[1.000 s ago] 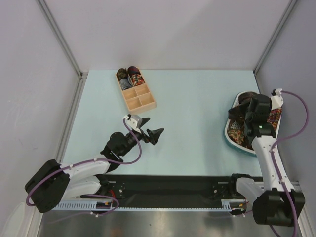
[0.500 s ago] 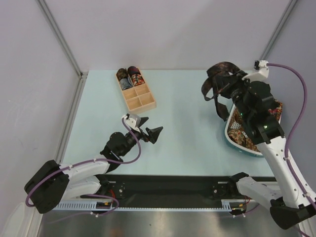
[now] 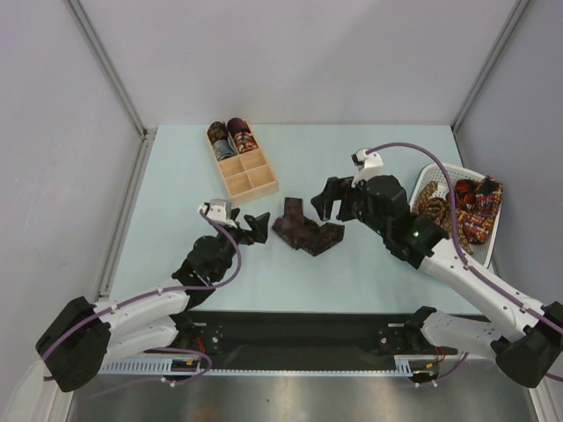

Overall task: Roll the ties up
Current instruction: Move the tie to the center of the board

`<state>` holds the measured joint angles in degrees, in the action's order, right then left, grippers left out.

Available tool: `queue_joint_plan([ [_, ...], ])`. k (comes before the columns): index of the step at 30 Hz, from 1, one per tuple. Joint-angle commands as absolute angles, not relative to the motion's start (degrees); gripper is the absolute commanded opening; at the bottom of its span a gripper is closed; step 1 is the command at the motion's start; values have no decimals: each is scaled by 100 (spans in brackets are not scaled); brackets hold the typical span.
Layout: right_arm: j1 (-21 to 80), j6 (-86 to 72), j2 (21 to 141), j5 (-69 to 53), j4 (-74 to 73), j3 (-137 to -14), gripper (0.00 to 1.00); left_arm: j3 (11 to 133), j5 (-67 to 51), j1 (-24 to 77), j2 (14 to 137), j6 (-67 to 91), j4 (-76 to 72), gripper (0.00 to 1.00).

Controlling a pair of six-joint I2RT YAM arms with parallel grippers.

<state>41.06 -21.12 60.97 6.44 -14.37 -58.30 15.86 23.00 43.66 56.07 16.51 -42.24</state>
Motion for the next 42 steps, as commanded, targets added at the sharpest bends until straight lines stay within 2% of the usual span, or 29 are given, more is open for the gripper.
queue_joint_plan([
  [1, 4061, -2074, 5757, 835, -1071, -5634, 88, 1775, 2689, 4386, 5581, 1889, -3983, 100],
  [12, 3428, -2224, 7048, 159, -1319, -5203, 76, 1960, 2724, 4386, 5730, 1925, -3683, 100],
  [17, 3612, -2031, 7803, -105, -985, -5422, 81, 2030, 2795, 4386, 5748, 1969, -3560, 100],
  [21, 3683, -1846, 8891, -184, -1150, -5923, 84, 2030, 2839, 4377, 5704, 1978, -3507, 100],
  [25, 3726, -1811, 9587, -246, -1204, -6100, 81, 2109, 2769, 4386, 5616, 1960, -3262, 100],
  [28, 3814, -1837, 9581, -114, -1002, -5802, 77, 2162, 2681, 4386, 5476, 1925, -2997, 100],
  [31, 3814, -1889, 9475, -132, -844, -5538, 65, 2092, 2672, 4377, 5371, 1934, -3032, 100],
  [34, 3876, -1890, 9518, -342, -853, -5502, 62, 2109, 2602, 4386, 5379, 1890, -3041, 100],
  [36, 3963, -1872, 9676, -360, -861, -5511, 54, 2136, 2497, 4386, 5431, 1837, -3032, 100],
  [38, 3964, -1872, 9895, -465, -896, -5598, 41, 2180, 2435, 4386, 5501, 1793, -3023, 100],
  [39, 3955, -1872, 9949, -518, -992, -5633, 22, 2197, 2339, 4386, 5519, 1767, -3006, 100],
  [41, 3885, -1855, 9941, -458, -1089, -5695, 0, 2241, 2294, 4394, 5546, 1705, -2962, 100],
  [42, 3859, -1846, 9749, -405, -1133, -5669, 0, 2250, 2268, 4386, 5537, 1644, -2945, 100],
])
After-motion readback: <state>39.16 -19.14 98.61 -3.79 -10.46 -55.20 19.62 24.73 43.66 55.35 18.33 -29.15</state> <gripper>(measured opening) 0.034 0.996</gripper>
